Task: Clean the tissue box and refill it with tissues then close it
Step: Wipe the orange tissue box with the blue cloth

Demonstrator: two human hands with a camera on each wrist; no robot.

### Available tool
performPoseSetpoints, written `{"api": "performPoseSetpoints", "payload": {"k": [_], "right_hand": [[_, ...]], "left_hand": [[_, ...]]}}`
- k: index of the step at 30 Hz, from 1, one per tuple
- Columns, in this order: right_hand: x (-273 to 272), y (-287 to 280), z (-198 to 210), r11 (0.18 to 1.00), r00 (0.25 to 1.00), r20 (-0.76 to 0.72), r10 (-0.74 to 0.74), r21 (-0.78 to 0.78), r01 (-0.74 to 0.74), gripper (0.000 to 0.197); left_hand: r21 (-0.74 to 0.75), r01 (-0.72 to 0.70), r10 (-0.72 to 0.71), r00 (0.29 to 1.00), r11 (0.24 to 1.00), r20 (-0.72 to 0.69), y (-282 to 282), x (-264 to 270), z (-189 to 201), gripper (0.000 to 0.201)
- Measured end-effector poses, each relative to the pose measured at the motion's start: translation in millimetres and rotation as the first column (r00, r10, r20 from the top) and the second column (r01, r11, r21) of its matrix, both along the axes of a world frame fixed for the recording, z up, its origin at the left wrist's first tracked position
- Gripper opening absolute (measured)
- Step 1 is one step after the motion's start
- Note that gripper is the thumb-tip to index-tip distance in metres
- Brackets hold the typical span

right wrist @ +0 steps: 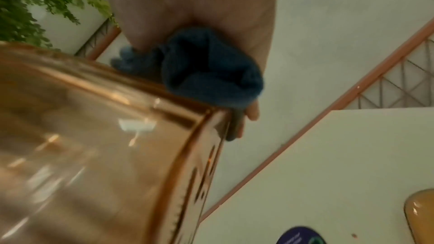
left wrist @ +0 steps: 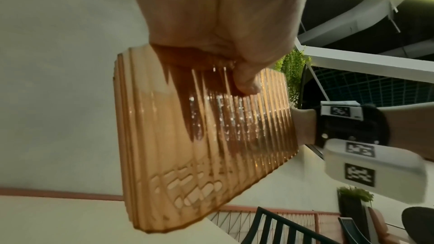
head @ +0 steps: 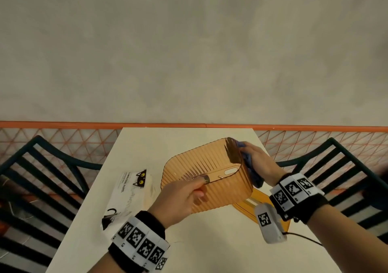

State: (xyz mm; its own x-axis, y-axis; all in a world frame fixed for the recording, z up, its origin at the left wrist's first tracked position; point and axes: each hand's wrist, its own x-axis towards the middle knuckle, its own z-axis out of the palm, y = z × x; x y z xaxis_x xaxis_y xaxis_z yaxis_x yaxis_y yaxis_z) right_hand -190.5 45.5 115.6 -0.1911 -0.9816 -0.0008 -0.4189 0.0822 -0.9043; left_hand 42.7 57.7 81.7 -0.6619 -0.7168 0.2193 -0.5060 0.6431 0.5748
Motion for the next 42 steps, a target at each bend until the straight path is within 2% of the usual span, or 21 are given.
{"api": "performPoseSetpoints", "payload": {"k": [3,5,8,10,12,14,16,18,20,23,28,34,36,38,39,41,42], "right_hand": [[5,5,-12,0.996,0.996,-0.017,-0.089,0.005,0.089,0.026],[15,14,-13,0.993,0.996,0.038,-0.085,-0.075,0.088,0.029],[32,28,-19,0.961,0.994,0.105,0.004,-0.275,0.025,0.035],[40,38,-24,0.924,0.997,0.013,0.070,-0.377,-0.059,0.038],[39,42,-31,0.922,0.994,-0.083,0.064,-0.376,-0.091,0.035],[26,42,-43,0.959,0.980,-0.193,0.048,-0.264,-0.099,0.026],[7,44,-57,0.981,0.920,-0.374,0.117,-0.100,-0.166,0.024],[-8,50,-72,0.968,0.850,-0.464,0.248,0.150,-0.200,0.046],[-16,56,-89,0.925,0.688,-0.624,0.370,0.312,-0.215,0.069],[-13,67,-113,0.847,0.613,-0.607,0.505,0.485,-0.218,0.071],[-14,76,-156,0.797,0.468,-0.660,0.588,0.573,-0.193,0.081],[-9,81,-173,0.768,0.384,-0.674,0.630,0.613,-0.183,0.081],[-10,83,-182,0.754,0.398,-0.656,0.642,0.634,-0.172,0.079],[-12,85,-195,0.765,0.418,-0.656,0.628,0.619,-0.178,0.064],[-13,86,-200,0.771,0.438,-0.652,0.619,0.612,-0.178,0.071],[-17,88,-209,0.782,0.478,-0.637,0.605,0.589,-0.204,0.100],[-19,90,-211,0.781,0.485,-0.633,0.604,0.590,-0.203,0.106]], "left_hand": [[-0.003,-0.052,0.052,0.999,0.999,-0.002,-5,-4,-2,0.034],[0.005,-0.067,0.067,0.998,0.998,0.008,-8,-9,-3,0.033],[0.043,-0.103,0.102,0.994,0.994,0.027,-13,-18,-7,0.027],[0.075,-0.113,0.110,0.993,0.991,0.032,-17,-24,-13,0.024],[0.083,-0.109,0.103,0.992,0.991,0.071,-22,-24,-18,0.025],[0.045,-0.104,0.094,0.979,0.994,0.184,-31,-21,-23,0.034],[0.000,-0.108,0.103,0.945,0.994,0.309,-42,-17,-30,0.033],[-0.018,-0.122,0.120,0.914,0.992,0.387,-53,-17,-39,0.032],[-0.038,-0.125,0.128,0.879,0.991,0.460,-64,-22,-47,0.032],[-0.031,-0.082,0.086,0.829,0.996,0.553,-72,-34,-60,0.031],[0.030,-0.045,0.015,0.759,0.999,0.651,-74,-50,-84,0.027],[0.047,-0.051,0.009,0.759,0.998,0.651,-79,-55,-105,0.028],[0.069,-0.057,0.000,0.769,0.996,0.639,-83,-57,-109,0.028],[0.089,-0.063,-0.007,0.777,0.994,0.630,-86,-59,-113,0.029],[0.097,-0.068,-0.007,0.782,0.993,0.623,-87,-59,-115,0.030],[0.109,-0.081,-0.003,0.793,0.991,0.610,-88,-59,-118,0.031],[0.112,-0.083,-0.002,0.794,0.990,0.608,-88,-59,-120,0.031]]}}
